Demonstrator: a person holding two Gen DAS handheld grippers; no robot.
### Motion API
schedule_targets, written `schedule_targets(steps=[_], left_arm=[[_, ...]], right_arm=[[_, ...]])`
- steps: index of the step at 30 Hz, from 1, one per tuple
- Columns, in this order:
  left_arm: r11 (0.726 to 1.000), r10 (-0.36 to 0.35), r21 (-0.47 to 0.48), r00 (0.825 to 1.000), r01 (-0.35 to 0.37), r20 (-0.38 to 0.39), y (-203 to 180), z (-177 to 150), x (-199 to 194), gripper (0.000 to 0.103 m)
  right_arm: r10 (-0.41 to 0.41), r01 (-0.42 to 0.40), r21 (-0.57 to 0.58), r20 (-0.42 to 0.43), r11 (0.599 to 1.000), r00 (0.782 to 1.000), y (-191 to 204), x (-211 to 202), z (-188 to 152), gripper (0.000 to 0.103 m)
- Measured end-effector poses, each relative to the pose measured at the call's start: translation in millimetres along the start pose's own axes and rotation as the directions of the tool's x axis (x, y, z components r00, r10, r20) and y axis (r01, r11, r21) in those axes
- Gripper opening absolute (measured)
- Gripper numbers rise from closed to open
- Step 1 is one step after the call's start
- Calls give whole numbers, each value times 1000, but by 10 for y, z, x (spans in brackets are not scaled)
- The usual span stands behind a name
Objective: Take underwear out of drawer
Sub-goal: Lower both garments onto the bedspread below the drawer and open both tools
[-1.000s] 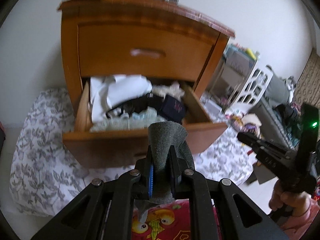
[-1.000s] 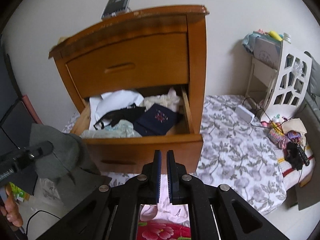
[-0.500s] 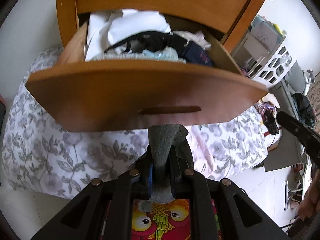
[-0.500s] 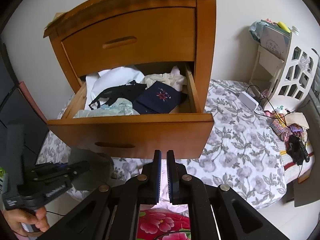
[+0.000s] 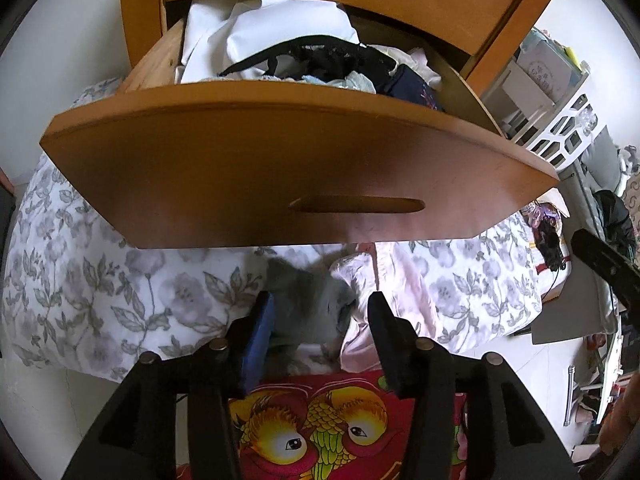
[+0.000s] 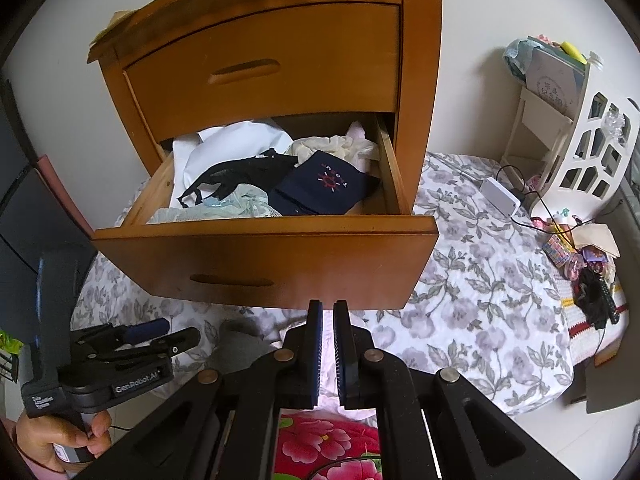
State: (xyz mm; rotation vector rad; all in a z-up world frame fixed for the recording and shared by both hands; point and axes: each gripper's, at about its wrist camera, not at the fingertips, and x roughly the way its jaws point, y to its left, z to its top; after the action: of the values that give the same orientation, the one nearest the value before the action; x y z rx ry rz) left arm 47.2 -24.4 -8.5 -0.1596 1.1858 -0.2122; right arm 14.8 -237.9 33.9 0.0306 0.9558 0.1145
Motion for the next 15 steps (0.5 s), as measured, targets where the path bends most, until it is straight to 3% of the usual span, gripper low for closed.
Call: schedule_targets(steps=[3, 4, 7, 15], left_arm=[[1000, 14, -16, 1000, -14, 5, 32, 17, -36, 64], [999, 25, -22, 1000, -25, 5, 46, 24, -50, 67], [997, 63, -40, 998, -63, 12, 95, 40, -92, 75], [991, 113, -82, 993, -109, 34, 205, 56, -174, 86]], right_arm=[[-1, 1, 0, -14, 1000, 1000, -2, 26, -5, 10], [-4, 4, 2, -20, 1000, 1000, -5, 39, -7, 20], [-19, 20, 9, -31, 1000, 999, -17, 64, -22, 62], [-20, 21, 8, -66, 1000, 998, -36, 145, -45, 82]])
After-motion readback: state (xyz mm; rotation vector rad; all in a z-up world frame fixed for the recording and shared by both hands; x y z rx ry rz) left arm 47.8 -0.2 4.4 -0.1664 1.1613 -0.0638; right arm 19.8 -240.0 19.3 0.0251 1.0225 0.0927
